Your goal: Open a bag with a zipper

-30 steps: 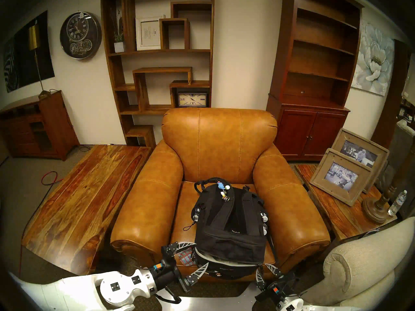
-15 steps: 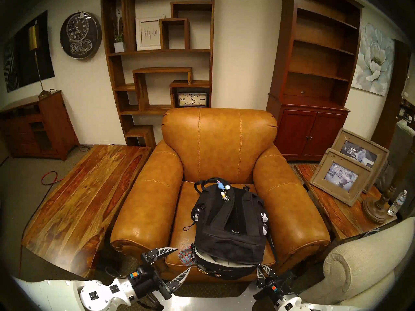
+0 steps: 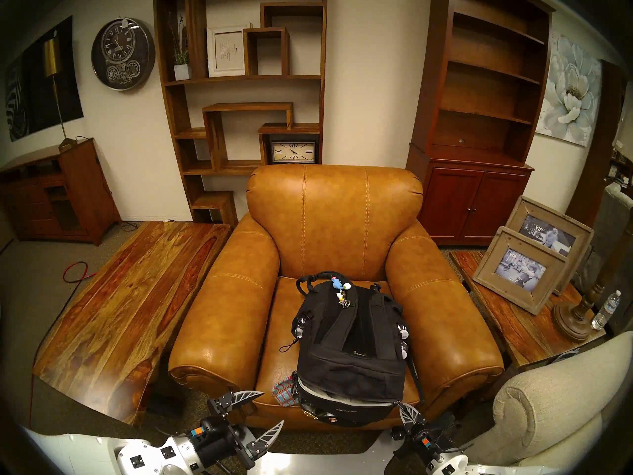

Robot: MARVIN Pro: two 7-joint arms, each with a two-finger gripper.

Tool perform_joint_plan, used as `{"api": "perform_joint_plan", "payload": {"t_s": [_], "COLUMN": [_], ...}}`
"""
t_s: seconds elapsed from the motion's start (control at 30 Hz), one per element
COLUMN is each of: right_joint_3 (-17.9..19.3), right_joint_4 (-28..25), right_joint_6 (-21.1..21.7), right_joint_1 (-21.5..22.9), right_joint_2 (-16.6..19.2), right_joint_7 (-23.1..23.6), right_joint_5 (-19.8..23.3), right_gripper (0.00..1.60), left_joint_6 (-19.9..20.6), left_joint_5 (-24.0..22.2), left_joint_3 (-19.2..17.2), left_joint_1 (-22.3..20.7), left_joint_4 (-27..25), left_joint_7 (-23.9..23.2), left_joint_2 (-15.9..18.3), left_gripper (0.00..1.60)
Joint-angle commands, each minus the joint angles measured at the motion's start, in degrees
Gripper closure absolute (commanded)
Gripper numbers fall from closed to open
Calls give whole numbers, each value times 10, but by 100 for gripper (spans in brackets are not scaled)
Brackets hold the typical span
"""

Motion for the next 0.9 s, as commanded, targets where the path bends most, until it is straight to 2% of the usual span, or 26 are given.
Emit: {"api": "perform_joint_plan", "payload": {"t_s": [0.0,0.23,0.33,0.4,0.43,0.5,0.7,0.8,0.87], "right_joint_3": [13,34,38,43,49,53,66,68,65], "right_joint_4": [-22,-16,-22,-17,-20,-15,-17,-12,-9], "right_joint_6": [0,-71,-90,-123,-118,-144,-195,-218,-217], "right_joint_1": [-15,-22,-23,-26,-30,-33,-43,-45,-43], "right_joint_2": [26,31,41,39,37,34,38,44,48], "right_joint_7": [-10,8,31,41,46,57,101,125,139], "right_joint_5": [12,65,87,104,110,124,173,201,212], "right_gripper": [160,160,159,160,156,160,160,151,146], "left_joint_6": [-6,-5,-4,-4,-4,-4,-4,-4,-4], "left_joint_5": [4,6,6,6,5,5,3,2,1], "left_joint_3": [2,5,6,6,6,6,5,5,4], "left_joint_1": [-1,-2,-2,-2,-3,-3,-4,-5,-5], "left_joint_4": [-3,-1,-1,0,0,1,2,2,3], "left_joint_7": [-4,-3,-3,-2,-2,-2,-2,-2,-2], "left_joint_2": [-5,-8,-9,-10,-10,-10,-12,-13,-13], "left_gripper": [9,4,3,3,3,3,3,4,4]}}
